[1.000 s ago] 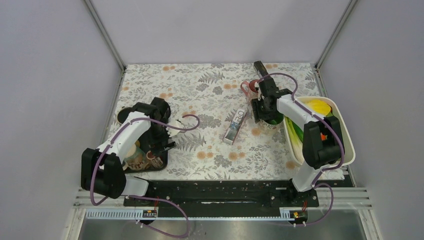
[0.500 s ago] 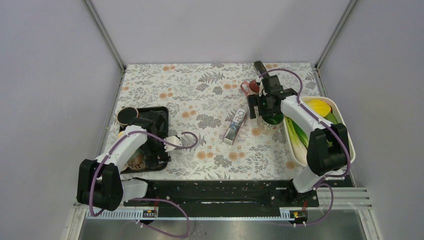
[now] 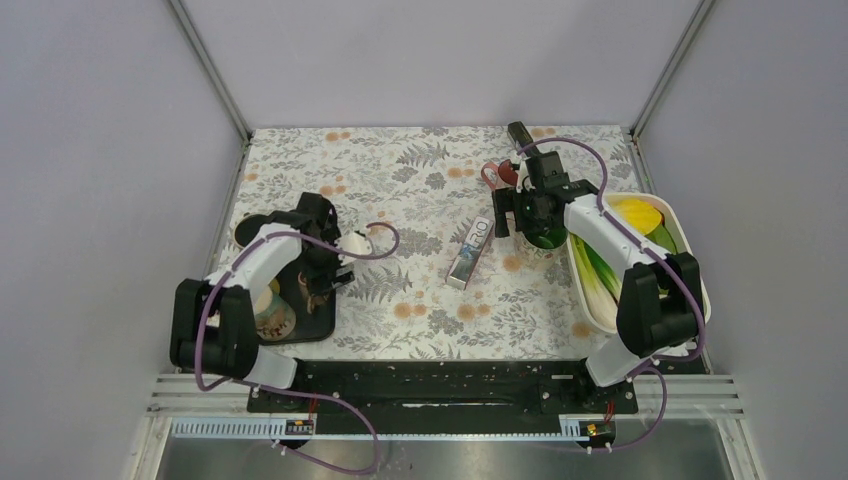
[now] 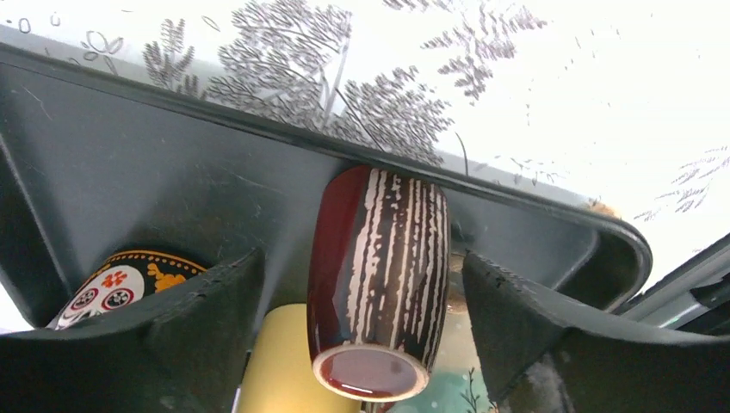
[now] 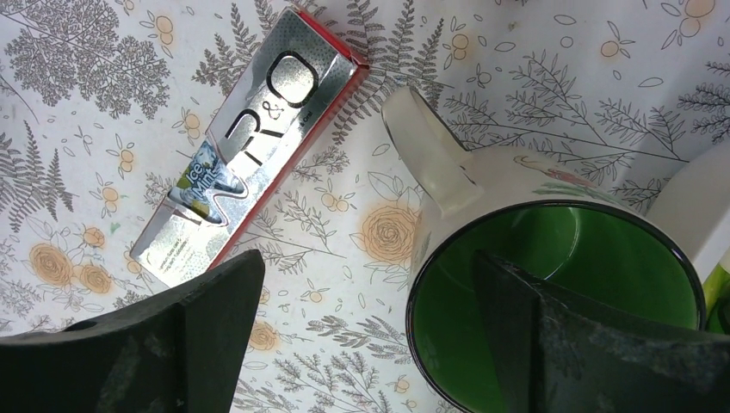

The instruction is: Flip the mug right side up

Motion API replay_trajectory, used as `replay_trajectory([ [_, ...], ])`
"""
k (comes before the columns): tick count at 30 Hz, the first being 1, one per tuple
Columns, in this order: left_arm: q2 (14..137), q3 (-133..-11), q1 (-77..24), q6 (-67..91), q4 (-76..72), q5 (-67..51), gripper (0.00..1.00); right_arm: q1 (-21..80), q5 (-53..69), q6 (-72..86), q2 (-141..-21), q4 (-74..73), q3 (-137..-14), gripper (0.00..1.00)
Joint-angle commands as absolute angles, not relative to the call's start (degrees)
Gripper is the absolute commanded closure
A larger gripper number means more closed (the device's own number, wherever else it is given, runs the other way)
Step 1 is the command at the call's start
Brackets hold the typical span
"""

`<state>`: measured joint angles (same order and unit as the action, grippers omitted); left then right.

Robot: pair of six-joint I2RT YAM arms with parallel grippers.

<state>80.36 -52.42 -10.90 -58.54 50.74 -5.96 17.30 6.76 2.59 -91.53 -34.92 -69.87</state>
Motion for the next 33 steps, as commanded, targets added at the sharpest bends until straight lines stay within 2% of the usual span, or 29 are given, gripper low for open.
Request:
replay_trajectory([
  [1,85.66,-59.59,-8.82,-57.4,54.28,-12.13,0.03,17.14,8.86,1.64,-89.23,-33.1,-69.44,0.01],
  [4,86.66,-61.85,-7.23,-56.69,57.08,-12.83,0.01,17.09,8.94,1.61,-89.39,-32.99,-69.26,0.0],
  [15,89.19,-61.43,-5.67,-33.53,54.62,-5.01,0.01,17.14,9.6,1.67,-89.93,-32.65,-69.35,0.01],
  [21,89.52,-59.75,-3.66,-31.52,51.87,-3.09,0.01,17.14,10.08,1.58,-89.96,-32.43,-69.19,0.01],
  [26,89.87,-58.72,-3.34,-32.44,53.07,-3.0,0.07,17.09,10.64,1.69,-89.92,-32.23,-69.15,0.01],
  [28,90.13,-58.58,-3.34,-32.76,53.34,-3.77,0.19,17.14,10.93,1.76,-89.84,-32.06,-69.17,0.01],
  [33,91.17,-59.84,-3.34,-32.78,54.25,-7.67,0.66,17.14,11.16,1.79,-89.44,-31.93,-69.0,0.01],
])
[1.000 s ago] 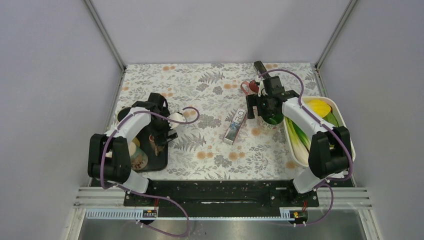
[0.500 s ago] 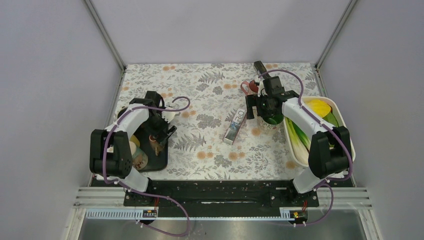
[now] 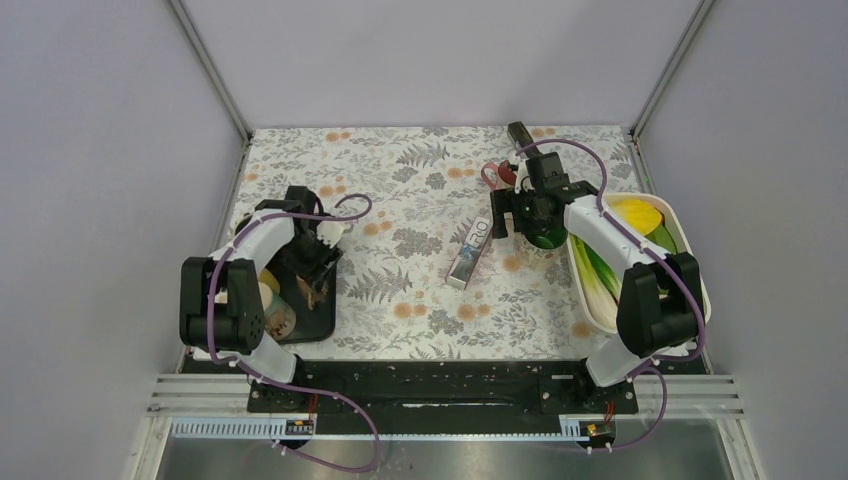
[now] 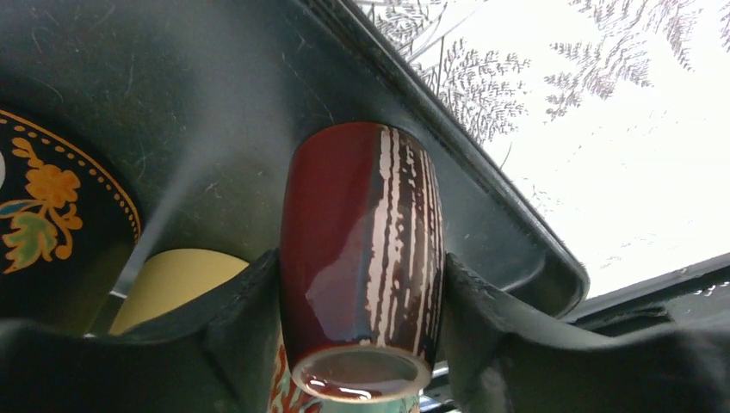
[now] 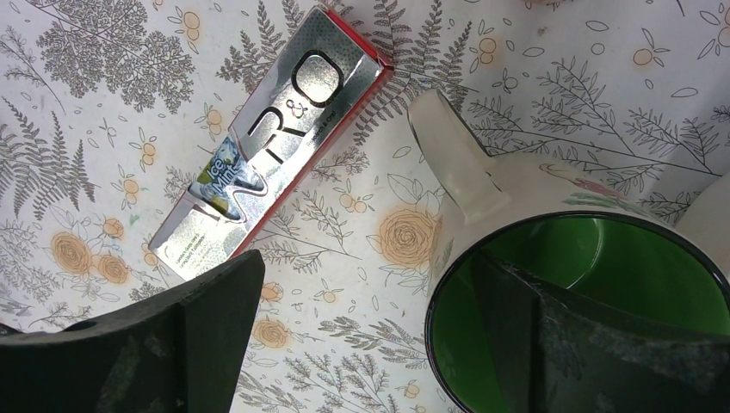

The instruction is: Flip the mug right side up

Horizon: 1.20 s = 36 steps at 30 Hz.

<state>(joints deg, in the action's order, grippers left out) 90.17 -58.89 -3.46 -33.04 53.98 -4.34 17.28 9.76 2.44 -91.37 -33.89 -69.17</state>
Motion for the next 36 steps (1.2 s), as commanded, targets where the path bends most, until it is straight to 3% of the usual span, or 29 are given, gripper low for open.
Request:
replay_trajectory([
  [1,91.44,-60.27,-3.34,-32.84,54.36,-8.21,0.76,17.13,11.2,1.8,-89.28,-31.95,-68.93,0.01],
  [3,91.84,-61.02,-3.32,-32.82,54.83,-9.23,0.98,17.14,11.25,1.9,-88.93,-31.93,-68.85,0.01],
  [4,91.83,-61.44,-3.34,-32.71,55.07,-9.67,1.0,17.14,11.25,1.93,-88.77,-31.96,-68.76,0.01],
  [12,85.73,-64.16,-3.34,-30.92,53.41,-13.49,1.0,17.52,13.68,3.91,-82.37,-29.66,-67.19,0.01],
  [20,84.29,-65.79,-3.28,-30.05,52.54,-13.84,1.0,25.36,20.5,11.5,-74.46,-14.73,-61.43,0.01],
  [27,82.73,-70.38,-3.42,-26.72,52.59,-20.01,1.0,35.07,30.57,29.87,-79.5,14.91,-55.52,0.02],
  [36,78.37,-80.57,-6.52,-22.01,53.67,-31.75,1.0,40.6,29.14,55.16,-93.88,41.34,-56.26,0.04],
])
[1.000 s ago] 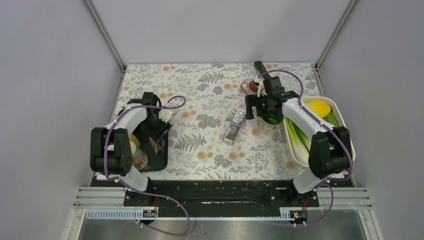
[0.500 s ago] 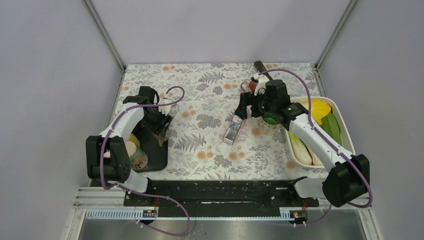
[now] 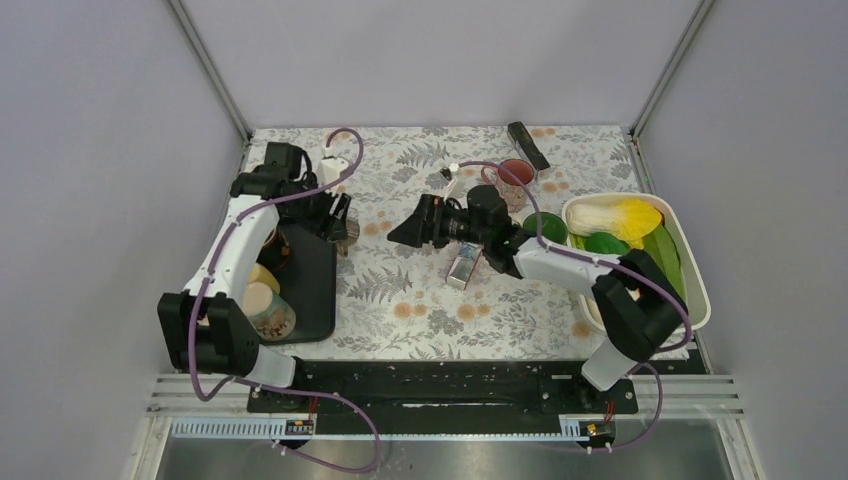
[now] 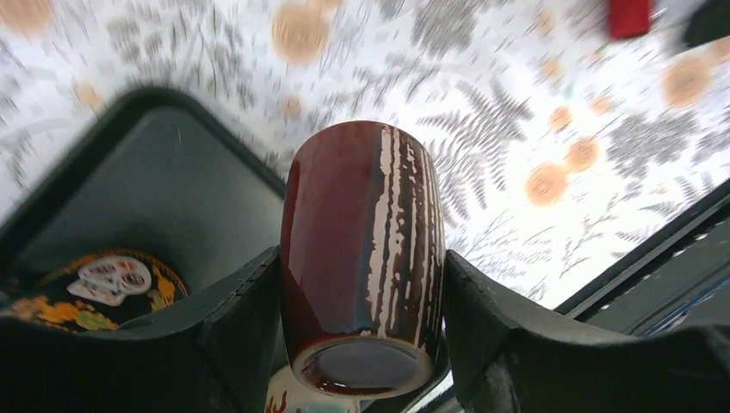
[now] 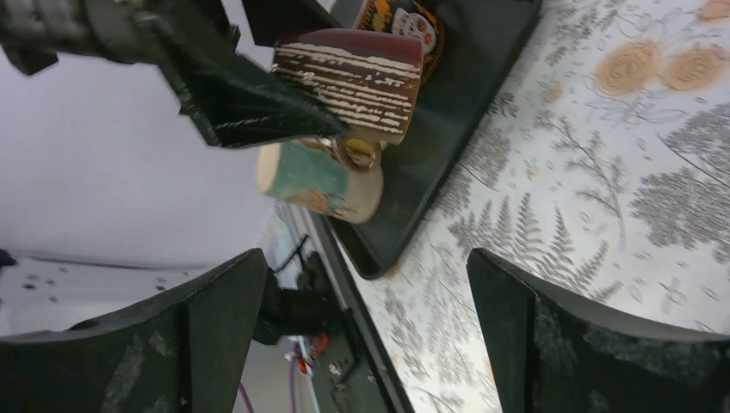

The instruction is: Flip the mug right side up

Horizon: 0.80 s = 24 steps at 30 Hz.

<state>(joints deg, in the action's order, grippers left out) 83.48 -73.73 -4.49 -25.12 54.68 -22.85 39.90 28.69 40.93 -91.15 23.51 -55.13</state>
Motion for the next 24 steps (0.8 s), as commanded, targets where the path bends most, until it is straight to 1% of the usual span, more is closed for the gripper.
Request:
replay_trajectory([
  [1,77.74,-81.83,-7.27,-21.58,53.61,-32.61,1.0,40.66,29.04,56.82,-94.89,42.98,-56.84,0.04],
  [7,75.91,-86.66,-12.37,-19.81,53.58,-34.96,1.0,40.74,31.72,66.61,-98.92,54.25,-60.35,0.05],
  [11,75.26,-87.97,-15.44,-19.69,53.59,-35.64,1.0,40.82,32.12,68.7,-98.77,56.04,-61.31,0.07],
  [13,75.24,-88.23,-16.31,-19.52,53.56,-36.35,1.0,40.79,32.46,70.0,-98.95,57.89,-61.23,0.1],
  [15,75.22,-88.19,-17.31,-19.74,53.6,-36.18,1.0,40.86,33.16,71.01,-99.18,59.72,-61.12,0.17],
  [17,75.48,-88.19,-17.55,-19.82,53.56,-36.25,1.0,40.94,34.1,72.13,-99.43,61.28,-61.34,0.3],
  [18,75.61,-88.17,-17.55,-19.78,53.46,-36.45,1.0,40.94,34.62,73.55,-99.77,63.22,-61.35,0.42],
  [21,75.8,-88.05,-17.58,-19.88,52.87,-36.72,1.0,40.94,35.89,80.03,-101.07,70.37,-60.99,0.87],
  [22,75.67,-87.92,-17.56,-19.99,52.6,-36.57,1.0,40.88,36.05,80.99,-101.14,71.69,-60.69,0.97],
  [23,75.43,-87.63,-17.5,-20.26,52.31,-36.28,1.0,40.71,36.22,81.14,-100.99,72.17,-60.32,1.0],
  [24,75.15,-87.37,-17.44,-20.62,52.25,-35.85,0.87,40.45,36.44,80.65,-100.61,71.94,-59.87,1.0],
])
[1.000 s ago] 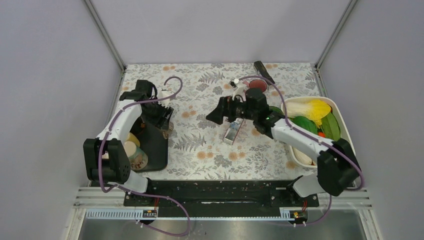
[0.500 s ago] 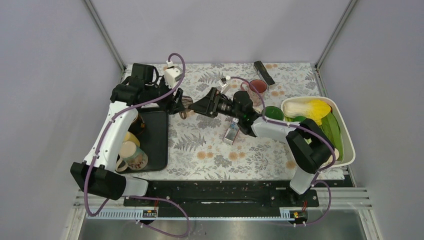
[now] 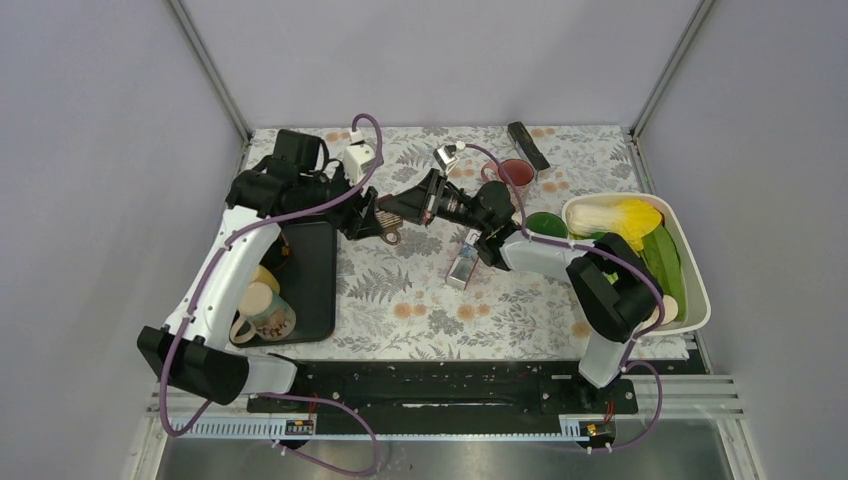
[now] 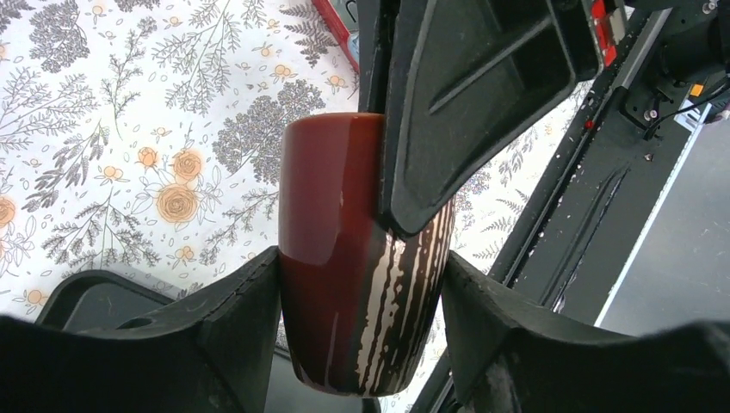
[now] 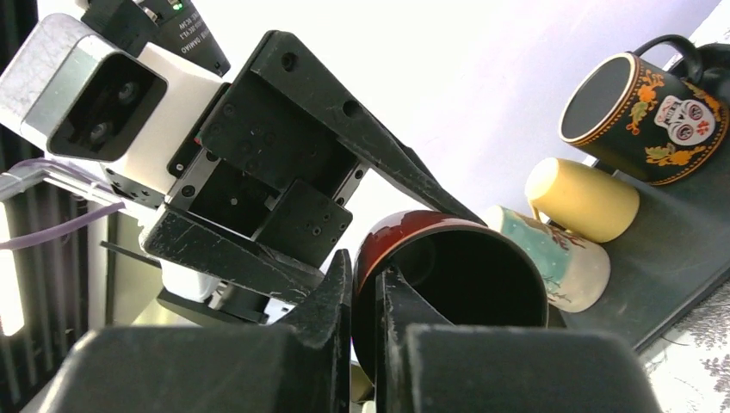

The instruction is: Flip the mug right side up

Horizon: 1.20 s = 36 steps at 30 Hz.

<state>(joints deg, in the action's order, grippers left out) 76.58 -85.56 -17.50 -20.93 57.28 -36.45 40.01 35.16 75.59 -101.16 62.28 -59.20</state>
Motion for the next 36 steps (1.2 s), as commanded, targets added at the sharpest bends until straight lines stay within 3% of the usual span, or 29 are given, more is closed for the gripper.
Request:
replay_trajectory([
  [1,74.83,-86.98,-17.43,-20.87,52.23,-35.03,0.57,40.05,36.51,79.77,-99.93,71.07,-59.28,1.0],
  [3,73.76,-86.25,-17.17,-21.23,52.23,-32.52,0.03,38.02,36.14,76.09,-97.99,67.48,-57.37,1.0],
  [4,73.13,-85.88,-16.76,-21.42,52.24,-31.32,0.01,37.07,36.19,72.9,-96.67,63.67,-57.02,1.0],
  [7,71.36,-84.81,-13.97,-21.56,52.24,-28.35,0.01,34.13,34.89,54.18,-92.44,38.94,-60.19,1.0],
  [10,70.54,-84.3,-10.15,-21.84,53.27,-26.14,0.01,33.85,24.71,25.54,-91.97,8.38,-70.98,1.0],
  [13,70.72,-82.99,-7.27,-24.18,54.98,-22.68,0.01,33.8,15.22,0.8,-97.67,-10.32,-82.75,1.0],
  [17,72.37,-79.51,-4.86,-30.0,56.66,-15.79,0.01,33.83,5.14,-14.35,-110.07,-28.45,-101.43,1.0],
  [27,75.81,-72.78,-2.36,-37.2,57.31,1.31,0.01,33.65,0.27,-22.14,-127.25,-38.89,-117.66,1.0],
  [36,77.13,-68.83,3.51,-38.24,57.7,2.45,0.01,33.43,-1.81,-22.43,-133.48,-43.74,-122.02,0.97],
])
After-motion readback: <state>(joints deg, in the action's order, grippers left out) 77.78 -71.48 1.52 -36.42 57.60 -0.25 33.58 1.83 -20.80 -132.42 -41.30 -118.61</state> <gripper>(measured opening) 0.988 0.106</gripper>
